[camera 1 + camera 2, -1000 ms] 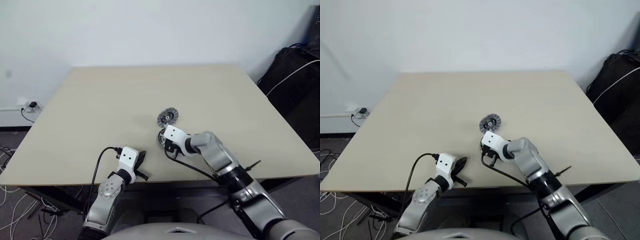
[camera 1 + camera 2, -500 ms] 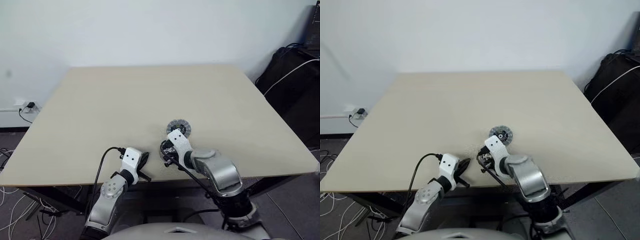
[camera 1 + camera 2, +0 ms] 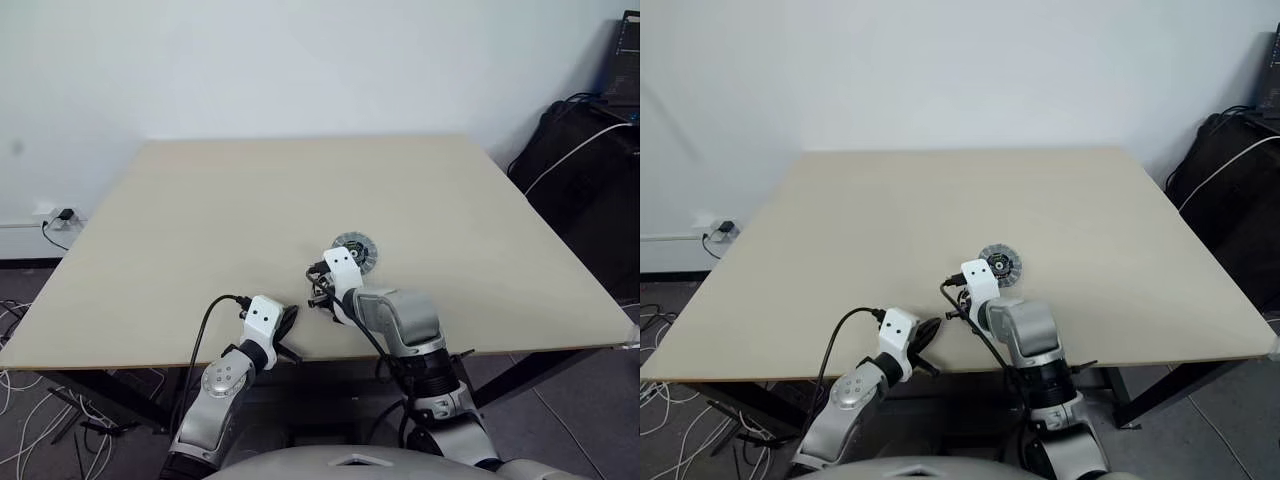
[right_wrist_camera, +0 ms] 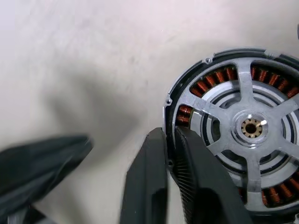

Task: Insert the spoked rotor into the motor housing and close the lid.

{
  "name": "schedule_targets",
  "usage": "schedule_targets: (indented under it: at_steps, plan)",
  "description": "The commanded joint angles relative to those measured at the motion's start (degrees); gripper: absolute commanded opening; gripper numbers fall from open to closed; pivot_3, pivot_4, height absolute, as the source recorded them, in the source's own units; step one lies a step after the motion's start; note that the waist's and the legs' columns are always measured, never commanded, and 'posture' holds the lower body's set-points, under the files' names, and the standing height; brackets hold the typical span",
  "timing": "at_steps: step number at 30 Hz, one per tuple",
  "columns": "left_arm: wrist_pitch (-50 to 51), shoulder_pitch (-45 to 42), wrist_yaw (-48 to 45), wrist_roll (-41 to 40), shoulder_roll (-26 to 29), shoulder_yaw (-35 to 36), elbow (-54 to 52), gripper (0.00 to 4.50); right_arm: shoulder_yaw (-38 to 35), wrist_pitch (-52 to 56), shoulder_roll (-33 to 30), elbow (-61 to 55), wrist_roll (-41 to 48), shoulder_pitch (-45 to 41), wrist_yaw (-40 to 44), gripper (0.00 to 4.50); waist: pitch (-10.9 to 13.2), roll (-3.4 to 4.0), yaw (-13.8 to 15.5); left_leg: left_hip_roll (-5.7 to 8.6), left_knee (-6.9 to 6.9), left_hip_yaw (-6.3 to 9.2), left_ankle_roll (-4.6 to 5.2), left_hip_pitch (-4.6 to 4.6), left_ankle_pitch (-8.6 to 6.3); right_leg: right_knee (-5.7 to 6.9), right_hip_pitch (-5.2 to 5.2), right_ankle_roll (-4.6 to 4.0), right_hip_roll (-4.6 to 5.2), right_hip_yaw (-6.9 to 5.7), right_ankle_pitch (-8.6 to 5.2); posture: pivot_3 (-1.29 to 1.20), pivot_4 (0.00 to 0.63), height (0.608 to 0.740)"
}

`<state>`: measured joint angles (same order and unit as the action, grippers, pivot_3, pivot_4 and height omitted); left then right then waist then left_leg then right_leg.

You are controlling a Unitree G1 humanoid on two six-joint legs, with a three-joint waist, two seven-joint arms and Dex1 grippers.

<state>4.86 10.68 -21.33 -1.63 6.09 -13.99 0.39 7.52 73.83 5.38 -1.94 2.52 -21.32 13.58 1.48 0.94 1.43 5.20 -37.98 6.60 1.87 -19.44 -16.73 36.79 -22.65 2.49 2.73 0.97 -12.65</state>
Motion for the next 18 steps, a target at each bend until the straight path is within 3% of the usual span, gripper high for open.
schedule_targets:
  at_steps: [1, 3, 7, 12, 18]
  plan:
    - [-0.4, -0.5, 0.0, -0.6, 0.0, 0.3, -0.9, 0.03, -3.4, -2.2, 6.0, 0.6, 1.6, -1.3, -3.8, 1.58, 0.1, 0.17, 0.0, 0.0, 0.0, 0.0, 0.02, -0.05, 0.01, 0.0, -0.01, 0.01, 0.06, -0.03, 0.01, 0.0, 0.0, 0.74]
    - [-0.4, -0.5, 0.0, -0.6, 0.0, 0.3, -0.9, 0.03, -2.6, -3.3, 6.1, -0.2, 3.2, -1.8, -4.4, 2.18, 0.1, 0.2, -0.1, 0.03, 0.01, 0.0, 0.06, -0.06, 0.09, 0.05, -0.07, 0.09, 0.15, -0.11, 0.06, 0.0, 0.0, 0.74]
    - [-0.3, -0.5, -0.1, -0.7, 0.1, 0.3, -1.0, 0.03, -1.9, -1.6, 5.2, -3.9, 5.4, -2.8, -5.4, 2.18, 0.1, 0.23, -0.8, 0.04, 0.12, 0.09, -0.08, -0.26, 0.36, 0.1, -0.4, 0.29, 0.06, -0.2, 0.2, 0.0, 0.0, 0.74]
    - [-0.2, -0.6, -0.3, -0.7, 0.2, 0.2, -1.0, 0.03, -1.1, 1.8, 2.9, -10.2, 7.2, -2.6, -5.7, 2.18, 0.1, 0.21, -0.8, 0.12, 0.36, 0.07, 0.11, -0.65, 0.44, 0.07, -1.01, -0.16, 0.09, -0.05, 0.33, 0.0, 0.0, 0.74]
    - [0.0, -1.0, -0.5, -0.7, 0.2, 0.0, -0.9, 0.03, 7.2, -0.5, -8.6, -17.4, 7.3, -0.9, -1.0, 2.18, 0.1, 0.2, -0.7, 0.16, 0.47, 0.09, 0.32, -0.66, 0.19, -0.02, -1.01, -0.2, 0.22, -0.14, 0.15, 0.0, 0.0, 0.74]
